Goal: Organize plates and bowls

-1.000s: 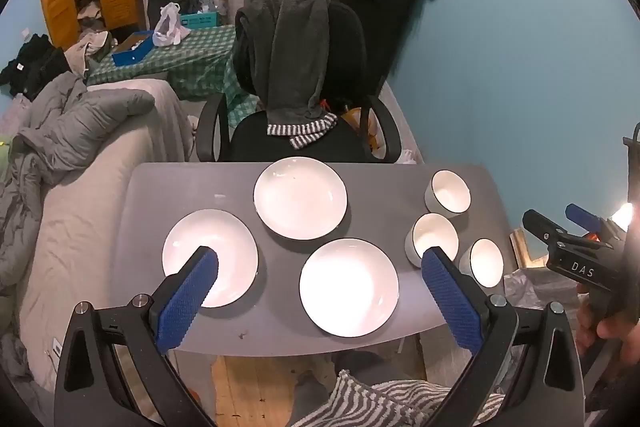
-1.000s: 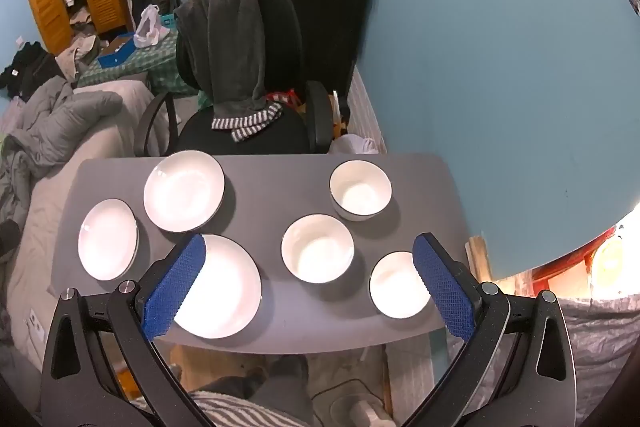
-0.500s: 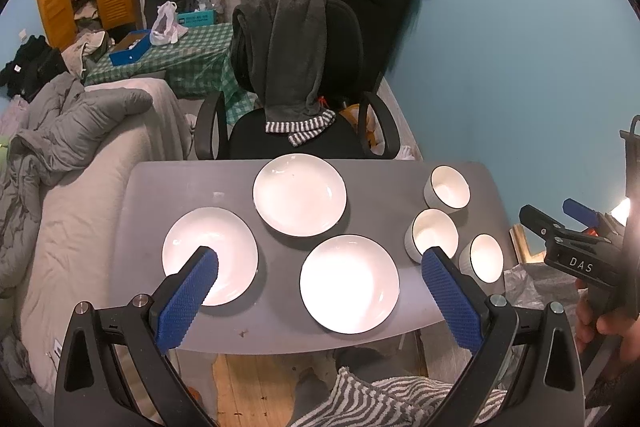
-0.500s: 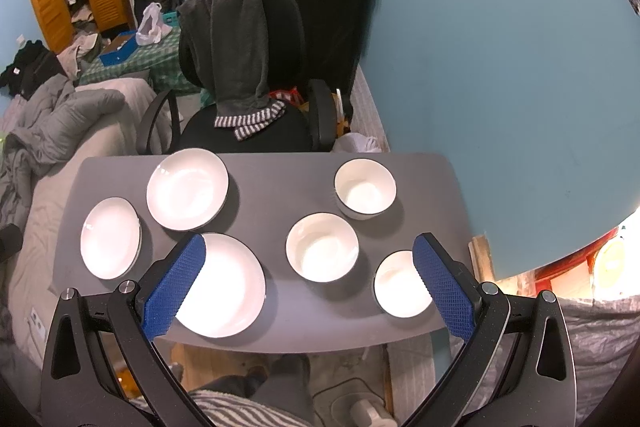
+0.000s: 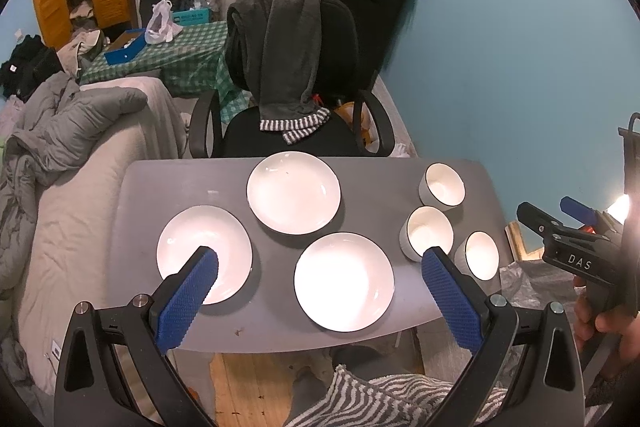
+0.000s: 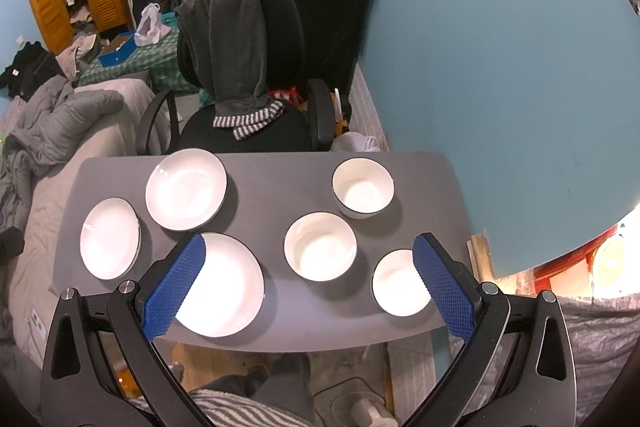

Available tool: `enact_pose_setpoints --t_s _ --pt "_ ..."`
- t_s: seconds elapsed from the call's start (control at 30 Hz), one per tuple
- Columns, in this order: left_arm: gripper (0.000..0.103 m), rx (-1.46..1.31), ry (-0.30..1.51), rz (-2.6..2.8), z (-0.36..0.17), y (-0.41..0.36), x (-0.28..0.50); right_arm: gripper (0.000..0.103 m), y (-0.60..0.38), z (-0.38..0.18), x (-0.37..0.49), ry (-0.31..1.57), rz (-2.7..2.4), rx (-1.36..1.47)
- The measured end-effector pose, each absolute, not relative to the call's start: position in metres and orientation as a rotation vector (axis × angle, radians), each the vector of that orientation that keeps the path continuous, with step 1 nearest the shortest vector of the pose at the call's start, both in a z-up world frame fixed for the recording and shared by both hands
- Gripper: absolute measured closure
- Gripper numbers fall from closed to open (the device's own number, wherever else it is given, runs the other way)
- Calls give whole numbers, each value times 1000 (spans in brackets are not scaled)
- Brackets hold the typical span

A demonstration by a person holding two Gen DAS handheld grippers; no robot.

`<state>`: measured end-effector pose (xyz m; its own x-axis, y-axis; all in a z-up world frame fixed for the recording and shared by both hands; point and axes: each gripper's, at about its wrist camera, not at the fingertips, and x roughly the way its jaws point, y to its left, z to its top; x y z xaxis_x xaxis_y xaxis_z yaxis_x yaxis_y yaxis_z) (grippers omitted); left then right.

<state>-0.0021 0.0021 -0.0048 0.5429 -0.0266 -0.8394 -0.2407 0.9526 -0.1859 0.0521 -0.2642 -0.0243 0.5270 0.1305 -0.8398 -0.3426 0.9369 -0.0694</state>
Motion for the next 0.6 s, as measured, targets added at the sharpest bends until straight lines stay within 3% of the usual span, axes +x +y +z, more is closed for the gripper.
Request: enact_pose_setpoints --t_s 0.6 --pt "0 -294 999 118 -2 -4 -1 1 -265 -24 52 978 288 -236"
